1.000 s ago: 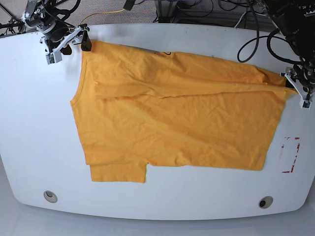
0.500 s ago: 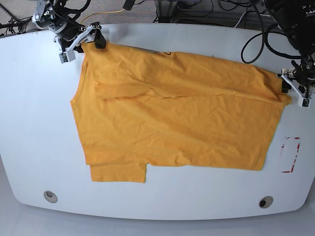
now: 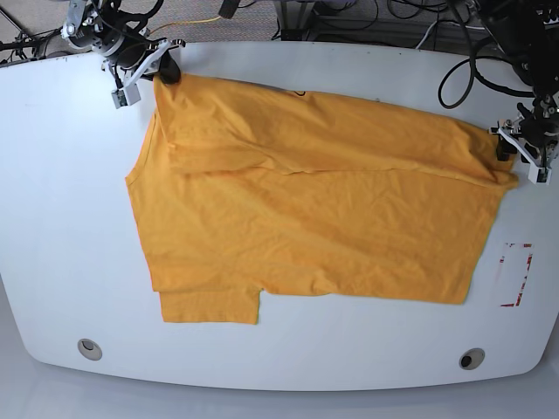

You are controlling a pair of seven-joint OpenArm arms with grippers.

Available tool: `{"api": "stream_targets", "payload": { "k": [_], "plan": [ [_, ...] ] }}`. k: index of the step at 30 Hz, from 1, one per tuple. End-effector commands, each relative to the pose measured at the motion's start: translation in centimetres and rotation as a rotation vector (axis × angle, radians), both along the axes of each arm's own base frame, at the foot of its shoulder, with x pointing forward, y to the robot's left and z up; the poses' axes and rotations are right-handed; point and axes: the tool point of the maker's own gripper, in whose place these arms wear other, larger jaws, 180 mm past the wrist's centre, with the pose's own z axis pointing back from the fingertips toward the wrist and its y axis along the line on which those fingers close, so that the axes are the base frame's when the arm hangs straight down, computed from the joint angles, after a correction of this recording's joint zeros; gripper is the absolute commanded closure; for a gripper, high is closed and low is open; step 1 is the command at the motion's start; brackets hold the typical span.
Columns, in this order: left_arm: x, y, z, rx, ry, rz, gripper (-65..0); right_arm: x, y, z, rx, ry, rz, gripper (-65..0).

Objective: Fold the T-shirt properly
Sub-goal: 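Pull the shirt edge taut with both grippers toward the arm bases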

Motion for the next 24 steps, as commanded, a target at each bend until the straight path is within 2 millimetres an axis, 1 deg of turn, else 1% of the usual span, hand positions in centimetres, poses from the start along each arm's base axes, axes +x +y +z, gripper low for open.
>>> {"api": "stream_targets", "payload": {
  "k": [1, 2, 3, 4, 5, 8, 11, 13, 16, 18, 20, 22, 24],
  "plan": [
    [0.2, 0.5, 0.4, 0.027, 0.004, -0.01, -16.7, 0.4, -0.3, 0.7, -0.006, -0.029, 0.007, 0.0],
    [0.1, 0.6, 0.4, 0.027, 0.004, -0.006, -11.4, 0.3, -0.6, 0.7, -0.014, -0.027, 0.012, 0.0],
    [-0.2, 0.6, 0.2, 0.027, 0.012, -0.006, -8.5, 0.2, -0.8, 0.8, -0.02, -0.025, 0.015, 0.0],
    [-0.8, 0.6, -0.1, 0.029, 0.025, -0.007, -6.0, 0.2, -1.1, 0.8, -0.028, -0.025, 0.021, 0.0],
    [-1.3, 0.9, -0.2, 0.039, 0.036, -0.008, -5.4, 0.2, -1.2, 0.9, -0.034, -0.025, 0.025, 0.0],
    [-2.0, 1.0, 0.4, 0.069, 0.038, -0.022, -5.4, 0.2, -1.8, 1.0, -0.051, -0.023, 0.037, 0.0],
    [-3.7, 0.8, 1.0, 0.12, 0.055, -0.055, -5.4, -0.3, -2.5, 1.0, -0.069, -0.009, 0.053, 0.0],
    [-5.1, 0.7, 1.4, 0.151, 0.068, -0.075, -5.4, -1.0, -2.9, 0.9, -0.081, 0.008, 0.061, 0.0],
    [-7.7, 0.6, 1.5, 0.176, 0.093, -0.069, -5.4, -0.9, -3.0, 1.6, -0.101, -0.006, 0.084, 0.0],
    [-8.9, 0.5, 1.6, 0.184, 0.104, -0.063, -5.4, -1.3, -2.9, 1.8, -0.107, -0.003, 0.093, 0.0],
    [-11.2, 0.7, 1.5, 0.197, 0.135, -0.052, -5.6, -1.9, -2.8, 1.9, -0.114, 0.005, 0.103, 0.0],
    [-12.3, 0.6, 1.4, 0.201, 0.153, -0.05, -5.7, -2.0, -3.0, 1.9, -0.121, 0.01, 0.11, 0.0],
    [-13.2, 0.3, 1.3, 0.202, 0.169, -0.052, -8.8, -1.9, -3.3, 2.0, -0.131, 0.009, 0.118, -3.3]
  ]
}}
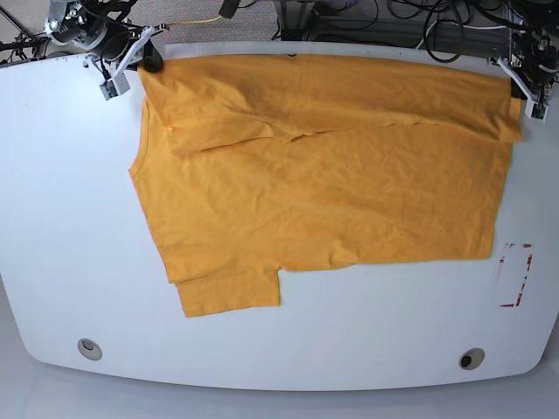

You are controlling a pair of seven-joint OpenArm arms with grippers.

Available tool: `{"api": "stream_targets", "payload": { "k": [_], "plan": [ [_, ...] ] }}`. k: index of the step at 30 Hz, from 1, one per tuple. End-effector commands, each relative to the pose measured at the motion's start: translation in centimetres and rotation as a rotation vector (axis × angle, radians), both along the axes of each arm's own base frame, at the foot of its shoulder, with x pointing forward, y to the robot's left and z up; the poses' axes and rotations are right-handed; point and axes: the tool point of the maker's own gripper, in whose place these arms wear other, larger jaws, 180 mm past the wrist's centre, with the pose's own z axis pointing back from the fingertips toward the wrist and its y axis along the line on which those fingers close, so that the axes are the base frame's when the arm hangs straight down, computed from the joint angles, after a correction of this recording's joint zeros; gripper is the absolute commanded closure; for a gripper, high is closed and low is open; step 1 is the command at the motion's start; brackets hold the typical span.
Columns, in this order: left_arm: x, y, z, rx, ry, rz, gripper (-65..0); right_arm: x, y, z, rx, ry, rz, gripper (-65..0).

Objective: Fold the T-shirt properly
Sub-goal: 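Pull the shirt edge taut with both grippers toward the arm bases, then move both grippers along the shirt sides and grasp the hem corners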

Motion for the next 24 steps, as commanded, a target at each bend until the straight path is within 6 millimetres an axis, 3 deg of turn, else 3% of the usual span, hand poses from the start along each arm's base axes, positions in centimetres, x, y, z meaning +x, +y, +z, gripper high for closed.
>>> {"api": "stream_targets", "payload": {
  "k": [1, 7, 9, 12, 17, 20, 24],
  "plan": [
    [0.0, 0.4, 0.9, 0.027, -0.013, -0.006, -11.4, 0.6, -0.6, 0.8, -0.013, -0.03, 0.01, -6.0],
    [-0.3, 1.0, 1.2, 0.036, -0.019, 0.015, -32.5, 0.9, -1.3, 1.1, -0.023, -0.043, -0.009, -36.8],
    [-0.5, 1.4, 1.4, 0.041, -0.023, 0.025, -35.3, 1.2, -2.0, 1.6, -0.037, -0.061, -0.033, -41.9],
    [-0.1, 1.6, 2.3, 0.057, -0.045, 0.027, -34.3, 2.0, -3.0, 3.1, -0.066, -0.114, -0.068, -42.8],
    [1.7, 0.9, 5.6, 0.031, -0.153, 0.019, -34.0, 3.2, -4.3, 5.1, -0.111, -0.182, -0.086, -43.1],
    [1.9, 0.8, 6.3, -0.003, -0.156, 0.043, -33.9, 5.3, -4.2, 6.0, -0.108, -0.241, -0.089, -43.1],
    [4.2, 0.6, 7.8, 0.009, -0.191, 0.039, -33.9, 8.3, -4.4, 7.1, -0.105, -0.316, -0.1, -43.1]
  ]
}}
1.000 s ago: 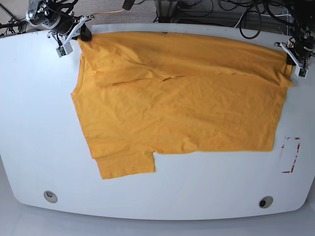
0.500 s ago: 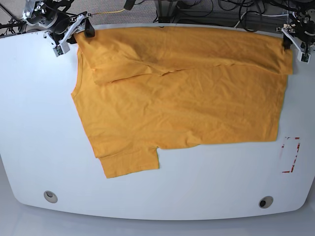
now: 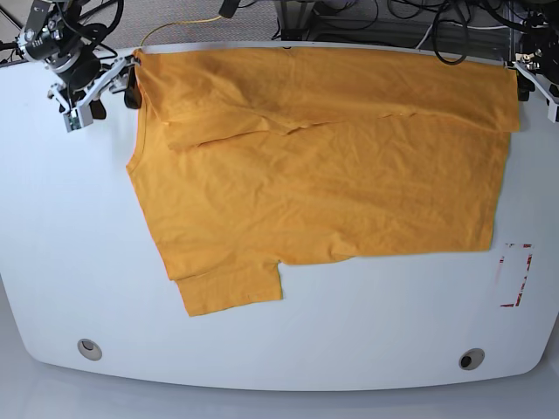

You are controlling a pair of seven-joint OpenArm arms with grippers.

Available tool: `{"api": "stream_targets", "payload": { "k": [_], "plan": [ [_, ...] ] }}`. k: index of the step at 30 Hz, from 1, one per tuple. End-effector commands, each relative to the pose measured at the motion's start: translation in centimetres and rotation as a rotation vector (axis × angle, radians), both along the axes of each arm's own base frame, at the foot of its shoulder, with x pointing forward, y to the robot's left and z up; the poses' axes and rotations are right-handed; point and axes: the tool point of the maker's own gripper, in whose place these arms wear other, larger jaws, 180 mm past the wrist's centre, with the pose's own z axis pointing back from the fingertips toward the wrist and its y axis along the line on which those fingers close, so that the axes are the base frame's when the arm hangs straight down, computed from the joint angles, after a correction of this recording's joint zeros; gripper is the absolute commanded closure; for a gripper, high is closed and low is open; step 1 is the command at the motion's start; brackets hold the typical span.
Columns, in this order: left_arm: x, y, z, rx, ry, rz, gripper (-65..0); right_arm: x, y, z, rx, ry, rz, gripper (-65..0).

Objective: Fold the T-shirt properly
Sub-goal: 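Move both grippers along the shirt sides and grasp the hem corners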

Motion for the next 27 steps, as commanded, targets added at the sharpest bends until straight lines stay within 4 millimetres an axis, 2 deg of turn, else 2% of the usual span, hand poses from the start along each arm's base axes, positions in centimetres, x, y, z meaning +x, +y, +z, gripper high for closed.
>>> {"api": "stream_targets", "payload": {
  "k": [1, 2, 7, 13, 20, 27],
  "plan": [
    [2.4, 0.1, 2.3, 0.039, -0.068, -0.028, -33.9, 2.0, 0.0, 1.3, -0.003, -0.056, 0.012, -43.1],
    [3.0, -0.1, 2.3, 0.047, -0.067, -0.036, -33.9, 3.0, 0.3, 1.6, -0.005, -0.067, 0.027, -43.1],
    [6.6, -0.7, 3.0, 0.091, -0.097, -0.053, -33.9, 7.4, -0.7, 4.1, -0.083, -0.115, 0.031, -43.1],
    [10.0, -1.0, 4.0, 0.101, -0.165, -0.008, -33.9, 11.9, -0.2, 5.2, -0.107, -0.148, 0.055, -43.1],
    [14.2, 0.0, 4.2, 0.069, -0.195, 0.047, -33.9, 17.1, -0.1, 4.5, -0.102, -0.131, 0.063, -43.1],
    [18.5, 0.0, 3.7, 0.017, -0.216, 0.028, -33.9, 21.8, 1.6, 2.6, -0.029, -0.129, 0.09, -43.1]
  ]
}}
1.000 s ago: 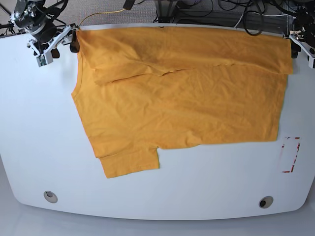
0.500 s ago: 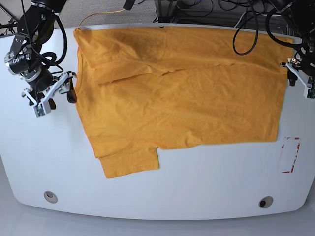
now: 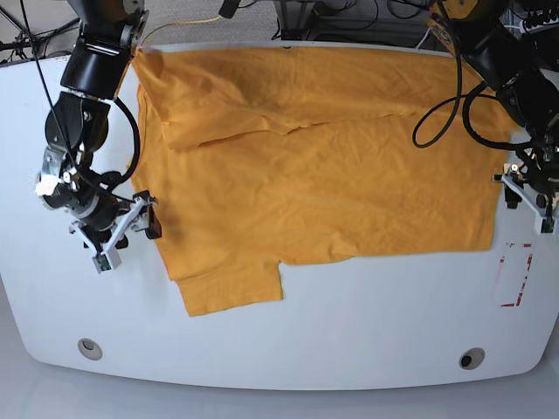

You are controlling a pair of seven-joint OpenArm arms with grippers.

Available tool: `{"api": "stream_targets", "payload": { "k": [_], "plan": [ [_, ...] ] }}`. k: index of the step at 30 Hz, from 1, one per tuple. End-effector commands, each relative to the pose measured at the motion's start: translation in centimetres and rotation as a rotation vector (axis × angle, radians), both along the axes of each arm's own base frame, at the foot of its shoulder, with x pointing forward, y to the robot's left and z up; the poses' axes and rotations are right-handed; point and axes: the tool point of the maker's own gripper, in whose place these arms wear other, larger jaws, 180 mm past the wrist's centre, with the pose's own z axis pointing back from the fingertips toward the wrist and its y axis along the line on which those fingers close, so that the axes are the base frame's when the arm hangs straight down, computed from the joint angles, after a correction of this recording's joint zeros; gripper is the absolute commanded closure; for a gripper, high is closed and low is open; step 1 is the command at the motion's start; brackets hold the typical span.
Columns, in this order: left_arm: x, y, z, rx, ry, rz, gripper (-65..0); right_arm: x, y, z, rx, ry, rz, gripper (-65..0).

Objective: Fold the T-shirt properly
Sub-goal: 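Move both grippers along the shirt sides and grasp the hem corners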

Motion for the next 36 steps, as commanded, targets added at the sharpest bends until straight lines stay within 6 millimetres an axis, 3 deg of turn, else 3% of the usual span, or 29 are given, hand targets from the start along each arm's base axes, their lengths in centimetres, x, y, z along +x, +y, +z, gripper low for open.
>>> {"api": "stream_targets", "payload": {
  "k": [1, 5, 13, 21, 24, 28, 32, 36],
  "plan": [
    [1.9, 0.6, 1.2, 0.008, -0.058, -0.021, -33.8, 2.2, -0.4, 0.0, 0.011, -0.017, -0.008, -43.1],
    [3.6, -0.1, 0.6, 0.001, -0.067, -0.065, -33.8, 4.5, 0.1, -2.3, 0.072, 0.0, -0.021, -43.1],
    [3.8, -0.5, 0.3, -0.005, -0.067, -0.079, -33.8, 7.1, 0.3, -5.0, 0.159, -0.022, -0.065, -43.1],
    [3.8, -0.5, 0.3, -0.006, -0.066, -0.079, -33.8, 6.9, 0.3, -6.9, 0.217, -0.021, -0.109, -43.1],
    [3.7, -0.8, -1.1, -0.038, -0.037, -0.079, -34.0, 6.7, 0.8, -7.2, 0.224, -0.014, -0.107, -43.1],
    [5.1, -1.2, -1.6, -0.094, -0.055, -0.079, -34.3, 6.5, 3.2, -8.0, 0.232, 0.007, -0.064, -42.6],
    [5.8, -1.3, -1.8, -0.121, -0.103, -0.091, -36.3, 6.5, 4.0, -8.2, 0.229, 0.01, -0.045, -32.2],
    [7.0, -0.3, -1.6, -0.149, -0.164, -0.024, -47.6, 6.4, 4.0, -8.3, 0.229, 0.011, -0.046, -18.9]
  ]
}}
